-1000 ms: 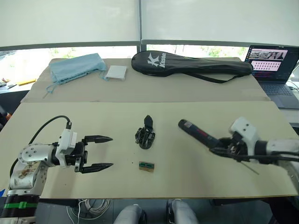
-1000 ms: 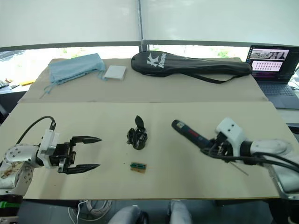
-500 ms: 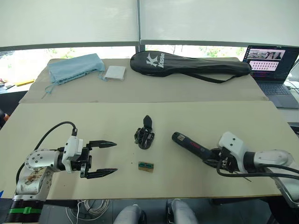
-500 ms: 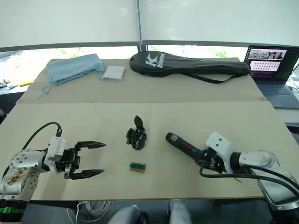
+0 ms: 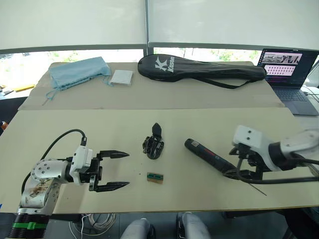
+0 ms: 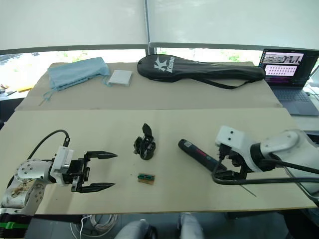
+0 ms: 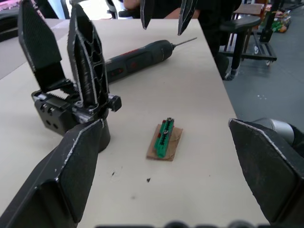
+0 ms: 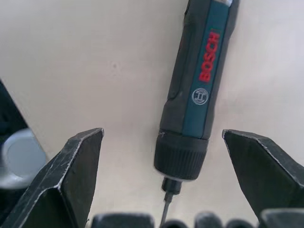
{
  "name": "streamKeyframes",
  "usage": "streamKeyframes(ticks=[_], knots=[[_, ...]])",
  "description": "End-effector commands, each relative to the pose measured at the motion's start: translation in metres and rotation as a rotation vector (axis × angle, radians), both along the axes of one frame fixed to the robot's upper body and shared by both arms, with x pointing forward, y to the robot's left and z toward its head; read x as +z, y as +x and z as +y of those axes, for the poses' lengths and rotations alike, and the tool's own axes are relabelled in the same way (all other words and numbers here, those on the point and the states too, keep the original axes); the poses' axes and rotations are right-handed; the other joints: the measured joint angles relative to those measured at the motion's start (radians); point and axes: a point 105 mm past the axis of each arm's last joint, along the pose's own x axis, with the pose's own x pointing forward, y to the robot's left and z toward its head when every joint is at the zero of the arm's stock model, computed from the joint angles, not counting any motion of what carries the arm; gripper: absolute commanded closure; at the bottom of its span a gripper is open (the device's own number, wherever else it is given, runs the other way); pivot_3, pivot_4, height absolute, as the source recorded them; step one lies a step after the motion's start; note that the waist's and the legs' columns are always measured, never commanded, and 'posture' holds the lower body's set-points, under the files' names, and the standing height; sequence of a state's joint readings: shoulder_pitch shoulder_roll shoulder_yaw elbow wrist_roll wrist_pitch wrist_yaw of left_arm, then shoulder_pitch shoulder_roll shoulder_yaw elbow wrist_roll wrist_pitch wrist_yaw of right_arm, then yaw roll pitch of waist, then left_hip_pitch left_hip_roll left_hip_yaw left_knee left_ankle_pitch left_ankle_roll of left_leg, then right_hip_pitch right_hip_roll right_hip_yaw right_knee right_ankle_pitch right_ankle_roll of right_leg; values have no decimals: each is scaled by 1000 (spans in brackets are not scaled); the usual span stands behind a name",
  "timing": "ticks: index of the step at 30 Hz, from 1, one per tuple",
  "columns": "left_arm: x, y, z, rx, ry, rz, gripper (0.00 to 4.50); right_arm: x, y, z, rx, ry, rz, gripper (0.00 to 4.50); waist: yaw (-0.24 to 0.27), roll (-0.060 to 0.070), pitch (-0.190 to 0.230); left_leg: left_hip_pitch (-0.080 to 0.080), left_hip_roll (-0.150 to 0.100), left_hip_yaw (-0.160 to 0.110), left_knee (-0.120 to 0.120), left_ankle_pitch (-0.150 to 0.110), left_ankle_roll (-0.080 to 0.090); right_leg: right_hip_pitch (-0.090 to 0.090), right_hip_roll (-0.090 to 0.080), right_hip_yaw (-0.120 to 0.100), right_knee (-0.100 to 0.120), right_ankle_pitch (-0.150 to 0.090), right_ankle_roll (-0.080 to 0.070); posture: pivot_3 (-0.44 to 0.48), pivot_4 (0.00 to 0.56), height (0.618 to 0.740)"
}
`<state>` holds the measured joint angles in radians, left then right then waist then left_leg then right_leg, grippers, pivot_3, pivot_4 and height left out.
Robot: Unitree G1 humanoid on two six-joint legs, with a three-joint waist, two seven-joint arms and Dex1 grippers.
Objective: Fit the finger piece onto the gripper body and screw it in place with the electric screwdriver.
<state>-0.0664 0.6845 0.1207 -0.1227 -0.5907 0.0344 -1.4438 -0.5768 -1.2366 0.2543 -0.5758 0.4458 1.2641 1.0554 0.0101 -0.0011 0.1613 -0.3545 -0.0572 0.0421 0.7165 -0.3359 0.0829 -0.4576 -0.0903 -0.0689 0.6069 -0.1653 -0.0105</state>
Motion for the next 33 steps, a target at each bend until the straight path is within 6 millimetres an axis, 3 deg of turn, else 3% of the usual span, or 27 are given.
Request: streamKeyframes(ticks=[1,4,9,19,26,33], knots=[[15,-3,-11,-9,-83,-29,0,-6,5,1,-56,-90,53,64,1,-1,0,0,0,0,0,0,0,0,0,0,0,0,0,0,150,740],[19,-10,-19,-10,-159,-14,0,-12,21,-5,-66,-216,23,64,4,-1,0,-1,-1,0,0,0,0,0,0,-1,-1,0,0,0,150,740],[15,-23,-26,-33,-164,18,0,-13,29,5,-66,-220,76,64,-1,-1,0,-1,-2,0,0,0,0,0,0,0,-3,1,1,0,150,740],[7,-28,-20,-21,-94,-4,0,-43,23,3,-59,-273,167,64,1,-1,0,-1,-2,0,1,0,0,0,0,-1,-3,1,1,0,150,740],[-2,-30,-16,-21,-47,-6,0,-52,35,2,-78,-310,139,64,-5,-4,-2,0,-2,0,1,-1,-3,1,0,-1,-3,1,1,0,150,740],[-4,-31,-17,-28,-42,8,0,-55,38,3,-60,-323,136,2329,-10,-7,-4,1,-2,0,2,-2,-4,2,0,-2,-2,1,1,0,150,740]])
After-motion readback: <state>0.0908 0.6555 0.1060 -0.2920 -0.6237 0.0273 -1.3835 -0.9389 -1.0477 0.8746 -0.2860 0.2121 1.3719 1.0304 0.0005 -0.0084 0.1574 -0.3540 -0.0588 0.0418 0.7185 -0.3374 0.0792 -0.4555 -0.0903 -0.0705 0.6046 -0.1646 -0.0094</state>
